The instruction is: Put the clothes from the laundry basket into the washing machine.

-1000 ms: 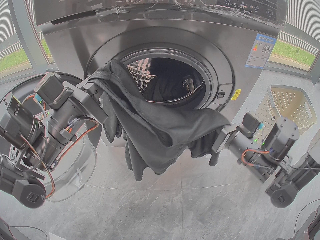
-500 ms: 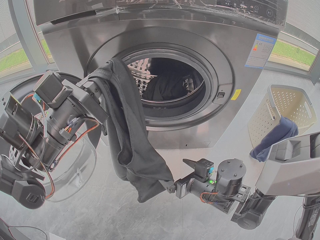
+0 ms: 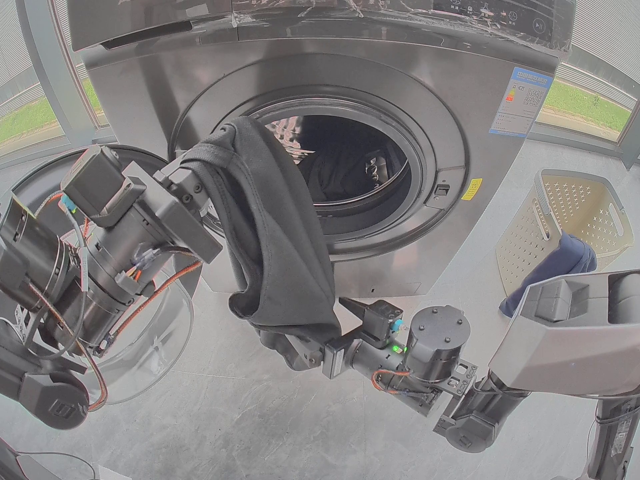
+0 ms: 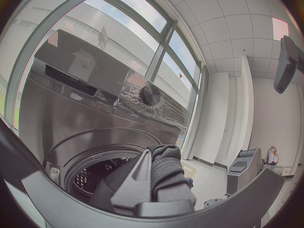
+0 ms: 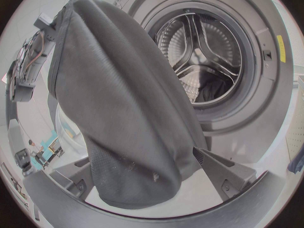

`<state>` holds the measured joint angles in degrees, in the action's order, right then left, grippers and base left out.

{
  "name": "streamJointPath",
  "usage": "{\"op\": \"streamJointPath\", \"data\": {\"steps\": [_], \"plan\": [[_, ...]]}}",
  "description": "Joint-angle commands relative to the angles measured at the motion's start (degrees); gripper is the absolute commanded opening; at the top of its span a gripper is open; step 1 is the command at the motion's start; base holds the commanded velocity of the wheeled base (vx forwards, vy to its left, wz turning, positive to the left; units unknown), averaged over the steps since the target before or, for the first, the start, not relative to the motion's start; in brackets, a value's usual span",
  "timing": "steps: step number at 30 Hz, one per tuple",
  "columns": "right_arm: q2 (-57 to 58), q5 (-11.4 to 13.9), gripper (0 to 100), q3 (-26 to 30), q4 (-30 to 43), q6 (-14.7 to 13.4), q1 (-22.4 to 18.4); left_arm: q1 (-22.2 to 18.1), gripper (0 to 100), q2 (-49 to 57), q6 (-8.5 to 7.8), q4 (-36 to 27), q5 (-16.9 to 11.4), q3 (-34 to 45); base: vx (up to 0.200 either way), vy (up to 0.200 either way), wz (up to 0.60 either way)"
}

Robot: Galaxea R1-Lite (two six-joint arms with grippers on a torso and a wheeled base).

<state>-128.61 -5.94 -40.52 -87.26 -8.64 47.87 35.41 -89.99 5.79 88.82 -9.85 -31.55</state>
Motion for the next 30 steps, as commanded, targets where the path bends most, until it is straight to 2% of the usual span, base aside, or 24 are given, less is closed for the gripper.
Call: {"op": "streamJointPath", "data": {"steps": [1,9,17,21,27,28,30], "plan": [[-2.08,0.05,100,-6.85,0.86,0.65,-1.73,0.8,0,0.61,0.01,0.04,-0.08,0.52,0.0,0.0,0.0],[-6.92,1.1,100,-15.29,2.18,1.96,-4.98,0.89,0,1.13,0.01,0.04,-0.08,0.52,0.0,0.0,0.0],[-12.01,1.37,100,-23.55,2.53,2.14,-4.72,2.03,0,1.49,0.01,0.04,-0.08,0.52,0.0,0.0,0.0],[-12.28,2.51,100,-24.25,2.8,2.14,-4.19,2.03,0,1.49,0.01,0.04,-0.08,0.52,0.0,0.0,0.0],[-12.89,2.51,100,-24.17,2.09,2.05,-3.84,1.85,0,1.4,0.01,0.04,-0.08,0.44,0.0,0.0,0.0],[-12.89,2.51,0,-24.25,2.09,2.05,-3.84,1.76,0,1.31,0.01,0.04,0.01,0.44,0.0,0.0,0.0],[-12.81,2.51,0,-24.52,1.92,1.88,-4.02,1.5,0,1.22,0.1,0.04,0.01,0.35,0.0,0.0,0.0]]}}
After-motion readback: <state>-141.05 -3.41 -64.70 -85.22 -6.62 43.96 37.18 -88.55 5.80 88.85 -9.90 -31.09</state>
